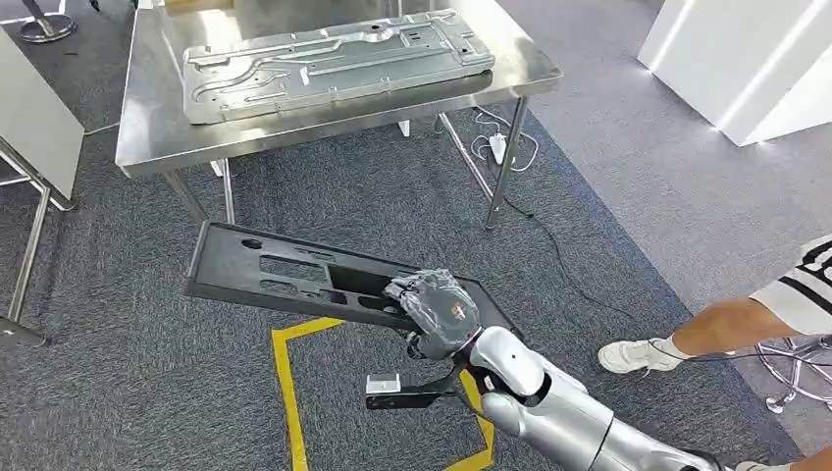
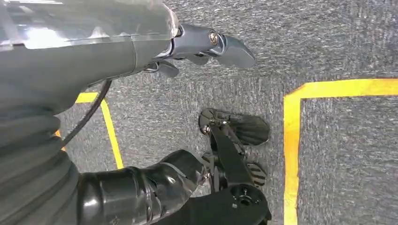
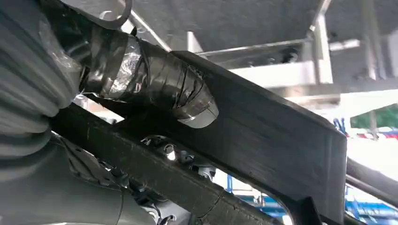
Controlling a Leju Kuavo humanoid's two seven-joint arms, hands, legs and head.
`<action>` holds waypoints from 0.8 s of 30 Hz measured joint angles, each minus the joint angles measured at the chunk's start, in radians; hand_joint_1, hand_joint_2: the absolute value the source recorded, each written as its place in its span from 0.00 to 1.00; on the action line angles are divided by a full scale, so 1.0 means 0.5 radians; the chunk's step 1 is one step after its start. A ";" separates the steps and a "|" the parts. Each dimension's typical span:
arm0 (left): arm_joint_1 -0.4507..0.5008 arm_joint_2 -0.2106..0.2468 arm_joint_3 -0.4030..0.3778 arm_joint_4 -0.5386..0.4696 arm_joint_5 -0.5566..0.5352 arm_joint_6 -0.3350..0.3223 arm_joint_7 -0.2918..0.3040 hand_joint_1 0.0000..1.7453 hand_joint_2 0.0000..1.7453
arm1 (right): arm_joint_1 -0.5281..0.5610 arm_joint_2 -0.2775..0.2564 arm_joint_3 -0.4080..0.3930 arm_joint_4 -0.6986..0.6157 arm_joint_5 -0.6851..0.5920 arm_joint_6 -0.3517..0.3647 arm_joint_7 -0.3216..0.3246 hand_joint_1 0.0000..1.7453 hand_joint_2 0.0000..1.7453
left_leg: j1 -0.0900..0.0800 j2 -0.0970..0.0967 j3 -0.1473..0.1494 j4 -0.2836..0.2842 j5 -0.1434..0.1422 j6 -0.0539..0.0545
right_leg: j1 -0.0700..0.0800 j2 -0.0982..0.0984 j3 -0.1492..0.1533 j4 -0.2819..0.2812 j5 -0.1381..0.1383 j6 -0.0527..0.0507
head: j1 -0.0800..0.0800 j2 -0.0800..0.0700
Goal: Take the parts from the cabinet and place them on the table.
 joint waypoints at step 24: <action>0.005 -0.001 0.008 0.000 -0.101 -0.006 -0.029 0.00 1.00 | -0.366 -0.413 -0.395 0.377 0.193 0.294 0.145 1.00 1.00 | -0.003 0.004 0.000 -0.005 0.001 0.000 | -0.004 0.005 -0.002 0.000 0.002 0.001 | -0.001 0.000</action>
